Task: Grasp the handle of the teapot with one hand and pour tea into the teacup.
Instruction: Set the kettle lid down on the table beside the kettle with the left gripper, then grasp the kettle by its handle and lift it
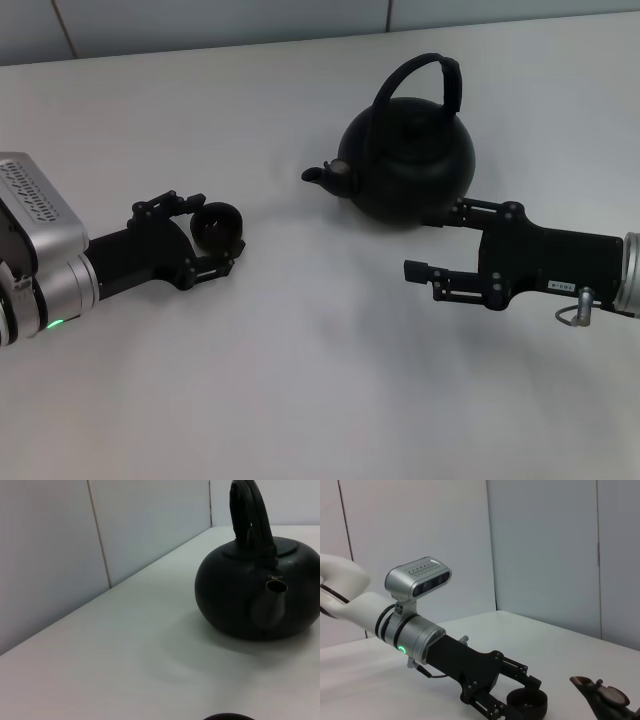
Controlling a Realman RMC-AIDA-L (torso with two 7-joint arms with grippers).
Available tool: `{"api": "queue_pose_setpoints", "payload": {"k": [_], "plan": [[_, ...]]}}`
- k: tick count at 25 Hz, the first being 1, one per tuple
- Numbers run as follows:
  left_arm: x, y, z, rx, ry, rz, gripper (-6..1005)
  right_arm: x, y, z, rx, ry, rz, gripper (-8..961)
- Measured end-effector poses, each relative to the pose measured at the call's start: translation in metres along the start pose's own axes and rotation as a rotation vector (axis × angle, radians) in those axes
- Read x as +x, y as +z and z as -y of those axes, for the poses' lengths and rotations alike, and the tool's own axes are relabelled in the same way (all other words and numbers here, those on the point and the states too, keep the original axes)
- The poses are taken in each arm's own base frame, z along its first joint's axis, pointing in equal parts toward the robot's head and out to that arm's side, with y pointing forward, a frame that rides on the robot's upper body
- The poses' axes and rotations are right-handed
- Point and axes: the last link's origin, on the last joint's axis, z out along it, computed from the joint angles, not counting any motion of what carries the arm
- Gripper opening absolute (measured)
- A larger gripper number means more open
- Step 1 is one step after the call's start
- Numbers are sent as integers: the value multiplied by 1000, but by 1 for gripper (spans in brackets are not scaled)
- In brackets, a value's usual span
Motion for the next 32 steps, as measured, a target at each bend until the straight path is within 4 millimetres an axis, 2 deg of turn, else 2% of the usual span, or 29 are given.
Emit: {"api": "queue_pose_setpoints", "payload": {"k": [11, 19, 20, 21, 22, 26, 27, 28, 30, 31, 32], "plan": [[4, -8, -2, -20, -13, -58, 802, 0, 0, 0, 6, 2, 1, 723], [3, -65, 0, 0, -53, -203, 802, 1, 0, 1, 13, 3, -4, 723], [3, -65, 0, 0, -53, -203, 802, 1, 0, 1, 14, 3, -5, 723], [0, -91, 1, -6, -83, -233, 802, 1, 0, 2, 15, 2, -6, 723], [0, -91, 1, -6, -83, -233, 802, 1, 0, 2, 15, 2, -6, 723], [-11, -129, -1, -41, -127, -237, 802, 1, 0, 2, 17, 2, -7, 723], [-11, -129, -1, -41, -127, -237, 802, 1, 0, 2, 17, 2, -7, 723], [-13, -138, -2, -46, -134, -236, 802, 1, 0, 2, 19, 2, -5, 723], [-13, -138, -2, -46, -134, -236, 802, 0, 0, 3, 24, 2, 3, 723], [-21, -159, -3, -41, -155, -233, 802, 0, 0, 3, 28, 3, 6, 722], [-26, -171, -4, -24, -165, -231, 802, 0, 0, 3, 28, 3, 6, 722]]}}
